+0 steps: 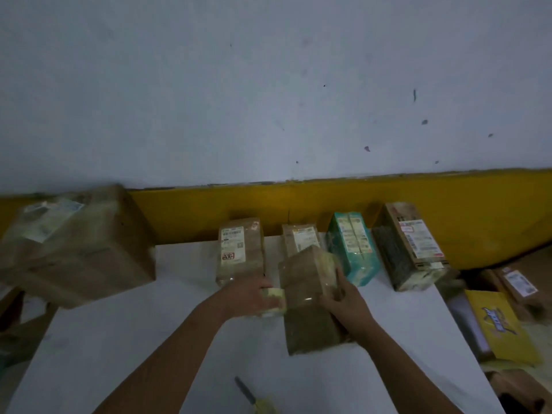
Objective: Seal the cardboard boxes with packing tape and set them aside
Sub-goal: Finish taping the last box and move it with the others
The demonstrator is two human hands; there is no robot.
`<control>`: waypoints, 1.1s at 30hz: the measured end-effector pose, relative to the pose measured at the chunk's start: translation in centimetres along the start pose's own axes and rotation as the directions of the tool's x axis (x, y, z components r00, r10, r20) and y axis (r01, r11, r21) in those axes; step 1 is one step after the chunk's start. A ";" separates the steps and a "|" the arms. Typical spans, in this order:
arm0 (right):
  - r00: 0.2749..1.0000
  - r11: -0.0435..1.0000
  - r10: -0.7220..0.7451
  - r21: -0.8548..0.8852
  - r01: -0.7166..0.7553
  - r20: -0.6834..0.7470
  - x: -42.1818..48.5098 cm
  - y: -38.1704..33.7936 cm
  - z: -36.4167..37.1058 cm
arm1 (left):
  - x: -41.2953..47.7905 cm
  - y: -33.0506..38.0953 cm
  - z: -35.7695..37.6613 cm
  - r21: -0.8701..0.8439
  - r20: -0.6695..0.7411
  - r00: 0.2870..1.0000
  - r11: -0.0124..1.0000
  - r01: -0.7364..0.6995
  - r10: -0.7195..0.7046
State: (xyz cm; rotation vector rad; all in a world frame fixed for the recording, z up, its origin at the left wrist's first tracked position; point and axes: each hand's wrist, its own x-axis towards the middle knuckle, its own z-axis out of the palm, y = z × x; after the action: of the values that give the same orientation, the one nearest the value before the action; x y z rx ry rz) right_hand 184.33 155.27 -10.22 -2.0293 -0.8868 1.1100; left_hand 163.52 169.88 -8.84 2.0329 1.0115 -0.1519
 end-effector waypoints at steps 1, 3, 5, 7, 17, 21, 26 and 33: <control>1.000 0.997 -0.026 0.067 0.025 0.009 -0.9 -1.4 -1.3 | -0.4 0.2 -1.1 0.014 -0.046 0.999 1.000 0.020 -0.020; 0.999 0.983 -0.050 0.180 0.047 0.016 -2.3 -3.3 -3.8 | -1.1 0.7 -2.9 0.074 -0.106 0.994 0.997 0.028 -0.020; 0.998 0.943 -0.049 0.332 0.032 0.043 -3.6 -4.8 -5.3 | -1.7 2.1 -3.9 0.097 -0.144 0.990 0.995 0.004 0.010; 0.993 0.852 -0.065 0.524 0.006 0.094 -4.6 -5.6 -5.9 | -2.6 4.4 -4.4 0.001 -0.190 0.981 0.999 -0.052 0.051; 0.998 0.433 -0.067 0.900 0.049 -0.023 -9.1 -8.7 -8.3 | -5.0 9.7 -6.1 -0.604 -0.402 0.900 0.690 -0.399 0.168; 0.998 0.295 -0.055 0.955 -0.008 0.025 -9.3 -10.3 -7.2 | -4.7 12.1 -4.3 -0.897 -0.355 0.933 0.301 -0.322 -0.059; 0.994 0.400 -0.103 0.916 0.004 0.040 -9.4 -13.0 -6.4 | -6.1 15.6 -4.2 -0.980 -0.115 0.991 -0.173 -0.101 0.073; 0.970 0.918 -0.208 0.318 0.238 -0.124 -9.1 -18.5 -10.1 | -5.9 17.8 -8.6 -0.926 -0.312 0.911 0.301 -0.227 -0.271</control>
State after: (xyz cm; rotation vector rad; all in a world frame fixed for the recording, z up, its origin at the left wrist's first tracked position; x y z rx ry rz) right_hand 184.85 156.11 12.66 -1.6429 -0.8035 0.9621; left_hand 170.04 166.86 10.51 0.8634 0.9941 0.7876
